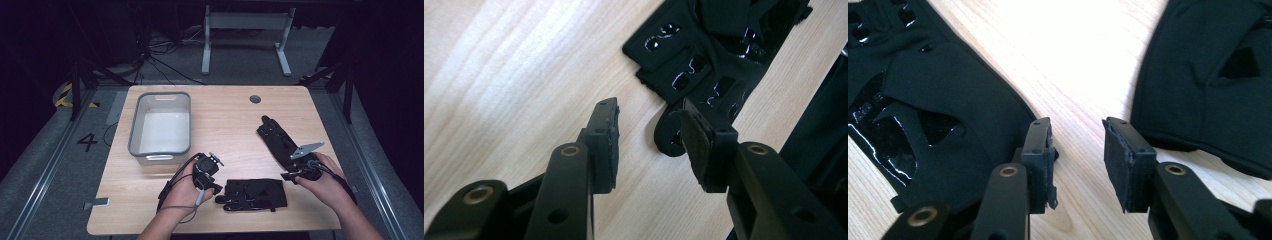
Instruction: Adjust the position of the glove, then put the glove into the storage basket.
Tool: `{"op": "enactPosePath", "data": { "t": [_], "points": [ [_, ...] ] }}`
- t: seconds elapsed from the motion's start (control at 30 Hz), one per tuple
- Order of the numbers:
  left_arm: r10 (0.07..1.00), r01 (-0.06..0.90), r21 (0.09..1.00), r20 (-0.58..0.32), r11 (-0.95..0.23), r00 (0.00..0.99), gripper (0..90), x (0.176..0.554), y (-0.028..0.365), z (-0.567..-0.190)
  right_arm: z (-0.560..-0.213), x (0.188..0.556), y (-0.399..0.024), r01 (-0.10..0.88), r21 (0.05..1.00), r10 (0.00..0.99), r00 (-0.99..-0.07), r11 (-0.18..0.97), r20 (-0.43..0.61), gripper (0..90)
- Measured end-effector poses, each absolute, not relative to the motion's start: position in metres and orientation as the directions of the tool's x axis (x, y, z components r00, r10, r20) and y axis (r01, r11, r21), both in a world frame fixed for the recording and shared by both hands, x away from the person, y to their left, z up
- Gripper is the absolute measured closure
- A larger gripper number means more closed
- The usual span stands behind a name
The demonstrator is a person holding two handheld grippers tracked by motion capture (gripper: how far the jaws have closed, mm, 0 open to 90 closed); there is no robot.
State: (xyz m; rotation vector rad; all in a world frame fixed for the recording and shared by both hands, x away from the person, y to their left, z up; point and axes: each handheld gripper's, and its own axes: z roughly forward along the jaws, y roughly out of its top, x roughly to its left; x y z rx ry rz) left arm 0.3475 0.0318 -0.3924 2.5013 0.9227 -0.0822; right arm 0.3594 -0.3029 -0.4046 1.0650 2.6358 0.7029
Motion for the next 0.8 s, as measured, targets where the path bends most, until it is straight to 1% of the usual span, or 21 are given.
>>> {"op": "enactPosePath", "data": {
  "t": [0.2, 0.3, 0.4, 0.47, 0.6, 0.67, 0.7, 0.73, 0.8],
  "points": [
    [0.611, 0.63, 0.428, -0.202, -0.648, 0.766, 58.4, 0.35, 0.038, -0.39, -0.4, 0.358, -0.31, 0.588, 0.537, 0.704, -0.71, 0.605, -0.016, 63.6],
    [0.615, 0.62, 0.452, -0.181, -0.641, 0.767, 55.4, 0.352, 0.041, -0.389, -0.398, 0.357, -0.313, 0.589, 0.557, 0.713, -0.701, 0.585, -0.006, 63.7],
    [0.621, 0.621, 0.454, -0.173, -0.638, 0.764, 56.4, 0.353, 0.044, -0.388, -0.396, 0.357, -0.314, 0.587, 0.572, 0.717, -0.697, 0.573, -0.002, 63.7],
    [0.623, 0.624, 0.467, -0.183, -0.626, 0.761, 57.8, 0.355, 0.048, -0.387, -0.394, 0.357, -0.316, 0.591, 0.583, 0.721, -0.693, 0.558, 0.012, 63.9],
    [0.624, 0.623, 0.48, -0.183, -0.618, 0.76, 57.8, 0.356, 0.052, -0.384, -0.394, 0.358, -0.317, 0.596, 0.589, 0.725, -0.688, 0.545, 0.025, 64.0],
    [0.628, 0.622, 0.494, -0.181, -0.607, 0.757, 57.5, 0.357, 0.056, -0.383, -0.392, 0.365, -0.317, 0.61, 0.597, 0.726, -0.685, 0.522, 0.066, 64.6],
    [0.628, 0.622, 0.494, -0.181, -0.607, 0.757, 57.4, 0.357, 0.056, -0.383, -0.392, 0.365, -0.317, 0.61, 0.597, 0.726, -0.685, 0.522, 0.066, 64.6],
    [0.636, 0.622, 0.498, -0.169, -0.604, 0.753, 57.5, 0.359, 0.059, -0.382, -0.387, 0.372, -0.316, 0.614, 0.62, 0.728, -0.679, 0.49, 0.097, 66.1],
    [0.642, 0.624, 0.504, -0.166, -0.597, 0.748, 57.6, 0.36, 0.062, -0.381, -0.383, 0.378, -0.315, 0.617, 0.629, 0.731, -0.673, 0.473, 0.111, 66.7]
  ]
}}
